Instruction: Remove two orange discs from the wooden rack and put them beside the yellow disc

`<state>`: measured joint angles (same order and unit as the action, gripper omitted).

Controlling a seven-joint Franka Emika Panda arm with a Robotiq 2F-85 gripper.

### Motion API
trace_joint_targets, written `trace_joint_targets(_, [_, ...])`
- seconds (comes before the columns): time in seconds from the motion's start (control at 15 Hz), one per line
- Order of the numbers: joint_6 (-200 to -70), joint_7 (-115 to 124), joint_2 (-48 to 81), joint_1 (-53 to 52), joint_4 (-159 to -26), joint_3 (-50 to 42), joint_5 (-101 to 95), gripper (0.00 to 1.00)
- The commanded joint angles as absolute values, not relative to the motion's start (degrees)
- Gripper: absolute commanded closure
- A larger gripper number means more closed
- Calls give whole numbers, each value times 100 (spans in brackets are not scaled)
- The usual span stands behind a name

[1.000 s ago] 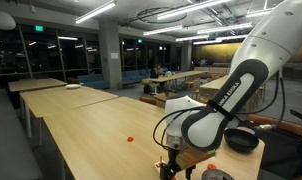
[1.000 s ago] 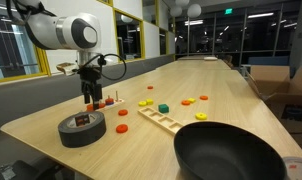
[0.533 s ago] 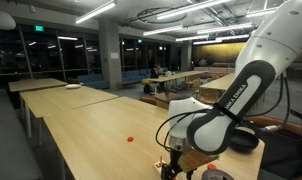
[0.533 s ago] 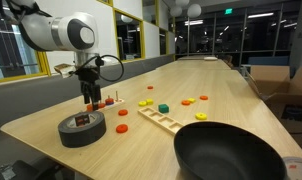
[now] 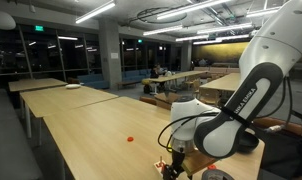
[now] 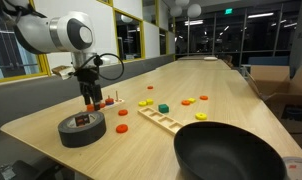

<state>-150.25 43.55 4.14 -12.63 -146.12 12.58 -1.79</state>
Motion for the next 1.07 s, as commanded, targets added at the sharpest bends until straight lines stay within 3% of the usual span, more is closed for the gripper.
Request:
trace_joint_targets(0.0, [-15162,4577,205,-1380,-14780,1200,-434,0])
trace_joint_targets(0.07, [-15174,4565,209,-1385,-14789,1204,-445,22])
trace_joint_targets(0.13, [-15184,4563,207,-1389,-14798,1204,-472,25])
trace_joint_targets(0.6, [-15256,4583,174,-1417,-14833,1206,-563,80])
trace_joint_targets(1.0, [-15183,4580,54,-1385,-14790,1198,-640,80])
